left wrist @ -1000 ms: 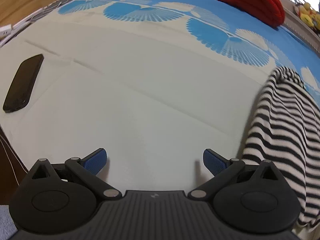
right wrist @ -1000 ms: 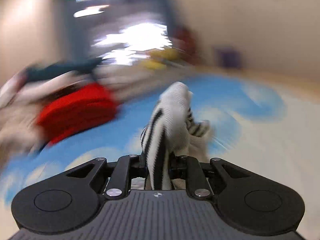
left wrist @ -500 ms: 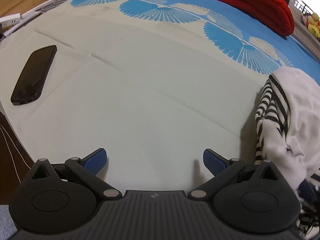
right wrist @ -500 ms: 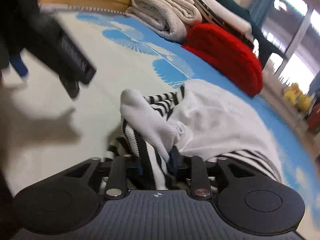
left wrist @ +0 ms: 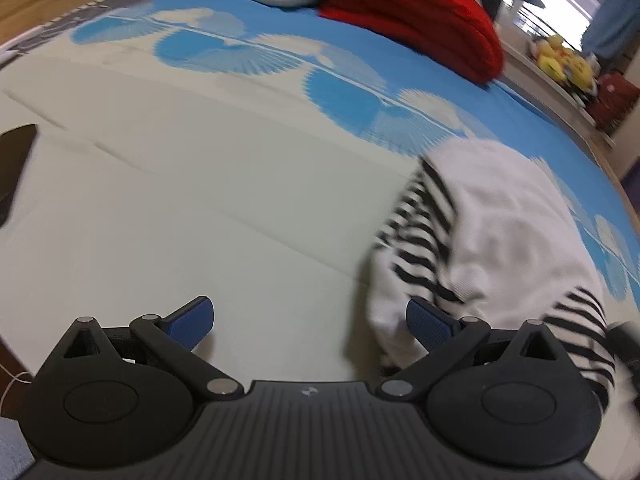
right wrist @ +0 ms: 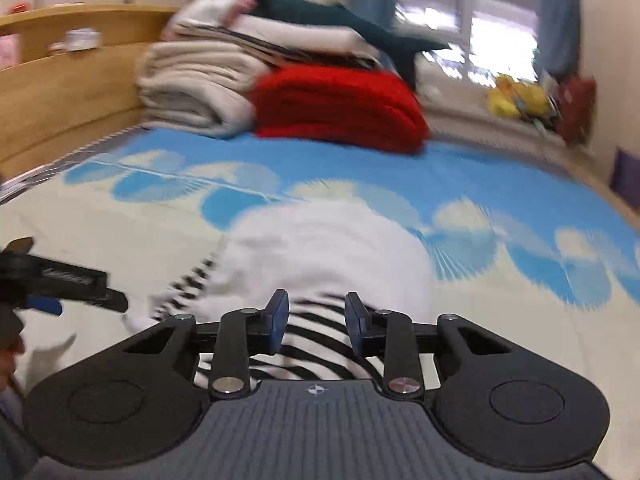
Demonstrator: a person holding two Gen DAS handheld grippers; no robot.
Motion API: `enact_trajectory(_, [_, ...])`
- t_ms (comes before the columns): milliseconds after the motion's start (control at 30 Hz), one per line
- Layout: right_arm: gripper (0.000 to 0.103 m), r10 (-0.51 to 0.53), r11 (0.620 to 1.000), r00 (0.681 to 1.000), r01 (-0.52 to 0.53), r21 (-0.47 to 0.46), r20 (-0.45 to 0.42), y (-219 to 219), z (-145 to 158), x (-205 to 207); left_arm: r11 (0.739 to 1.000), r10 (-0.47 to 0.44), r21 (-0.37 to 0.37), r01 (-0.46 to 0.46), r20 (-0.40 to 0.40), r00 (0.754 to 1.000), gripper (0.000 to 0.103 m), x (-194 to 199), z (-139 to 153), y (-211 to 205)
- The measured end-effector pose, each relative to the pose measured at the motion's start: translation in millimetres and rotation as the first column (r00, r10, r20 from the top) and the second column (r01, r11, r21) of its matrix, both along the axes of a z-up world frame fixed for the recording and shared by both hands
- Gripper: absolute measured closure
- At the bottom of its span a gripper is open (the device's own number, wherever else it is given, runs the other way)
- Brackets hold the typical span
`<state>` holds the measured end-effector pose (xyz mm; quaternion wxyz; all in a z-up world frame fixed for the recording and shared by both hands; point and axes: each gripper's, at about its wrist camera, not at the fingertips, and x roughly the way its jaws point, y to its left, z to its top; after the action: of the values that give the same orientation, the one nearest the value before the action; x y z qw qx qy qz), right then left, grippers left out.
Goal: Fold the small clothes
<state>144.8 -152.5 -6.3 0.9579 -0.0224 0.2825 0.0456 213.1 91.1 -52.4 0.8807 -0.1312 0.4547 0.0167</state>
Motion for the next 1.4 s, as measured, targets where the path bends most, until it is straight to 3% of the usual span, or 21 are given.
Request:
enact_trajectory(100, [0.069,0.032,0.997,0.988,-0.043,-0.072,-0.149,13,-45,-1,0.999,-0.045,-0.014,0.045,-0.017,0.999,0.000,2,-4,-14])
enact_trajectory(133, [0.068,0.061,0.985,0.990,-0.080,-0.150,-0.124,24,-61,-11,0.998,-0.062,-0.008,0.062,-0.022,0.998,0.000,2,-5,-20])
enact_trajectory(200, [0.067,0.140,0.922,0.990,-0.143,-0.360,-0.036,49,-81,-31,0.996,-0.083,0.018,0.083,-0.025,0.996,0.000,2,-9,-30])
enact_trajectory(233, [0.066,0.152,0.904,0.988,-0.149,-0.402,-0.025,56,-83,-37,0.995,-0.093,0.029,0.094,-0.027,0.995,0.000,2,-10,-34])
enact_trajectory(267, [0.066,0.150,0.911,0.988,-0.148,-0.384,-0.024,57,-77,-38,0.994,-0.101,0.036,0.102,-0.028,0.995,0.000,1,-12,-37])
enact_trajectory(333, [0.069,0.107,0.965,0.994,-0.108,-0.239,-0.017,45,-53,-36,0.992,-0.116,0.055,0.118,-0.039,0.993,0.000,0,-16,-42])
enact_trajectory(400, [0.068,0.043,0.986,0.999,-0.042,-0.161,0.003,29,-38,-40,0.985,-0.129,0.110,0.136,-0.066,0.989,0.000,0,-23,-48])
enact_trajectory(467, [0.067,0.035,0.984,0.997,-0.046,-0.171,-0.069,22,-43,-36,0.979,-0.129,0.144,0.142,-0.099,0.987,0.000,2,-30,-50])
enact_trajectory(533, [0.065,0.068,0.987,0.988,-0.087,-0.133,-0.140,16,-65,-33,0.983,-0.119,0.125,0.134,-0.120,0.986,0.000,3,-35,-49])
enact_trajectory(633, [0.060,0.100,0.977,0.991,-0.116,-0.181,-0.094,24,-70,-49,0.986,-0.107,0.112,0.120,-0.116,0.987,0.000,0,-34,-47])
enact_trajectory(767, [0.059,0.071,0.995,0.994,-0.076,-0.060,-0.083,11,-41,-51,0.988,-0.112,0.098,0.123,-0.110,0.988,0.000,-4,-29,-44])
enact_trajectory(1000, [0.058,0.025,0.998,1.000,-0.025,-0.053,0.012,-9,-15,-47,0.986,-0.114,0.108,0.126,-0.111,0.987,0.000,-6,-25,-44])
enact_trajectory(1067, [0.058,0.003,0.998,1.000,-0.005,-0.059,-0.029,-11,-25,-35,0.985,-0.118,0.116,0.131,-0.112,0.987,0.000,-5,-26,-46])
enact_trajectory(1133, [0.058,0.010,0.999,0.990,-0.017,-0.050,-0.143,-13,-45,-22,0.983,-0.120,0.128,0.135,-0.116,0.986,0.000,-4,-27,-46])
enact_trajectory(1167, [0.057,0.017,0.999,0.987,-0.023,-0.035,-0.160,-14,-56,-21,0.982,-0.122,0.129,0.137,-0.118,0.985,0.000,-6,-28,-47])
enact_trajectory(1233, [0.051,0.040,0.999,0.992,-0.044,-0.030,-0.121,-14,-61,-25,0.982,-0.123,0.127,0.139,-0.122,0.985,0.000,-5,-29,-46])
enact_trajectory(1400, [0.051,0.035,0.999,0.989,-0.034,0.009,-0.143,-20,-50,-23,0.982,-0.123,0.130,0.138,-0.120,0.985,0.000,-4,-29,-47])
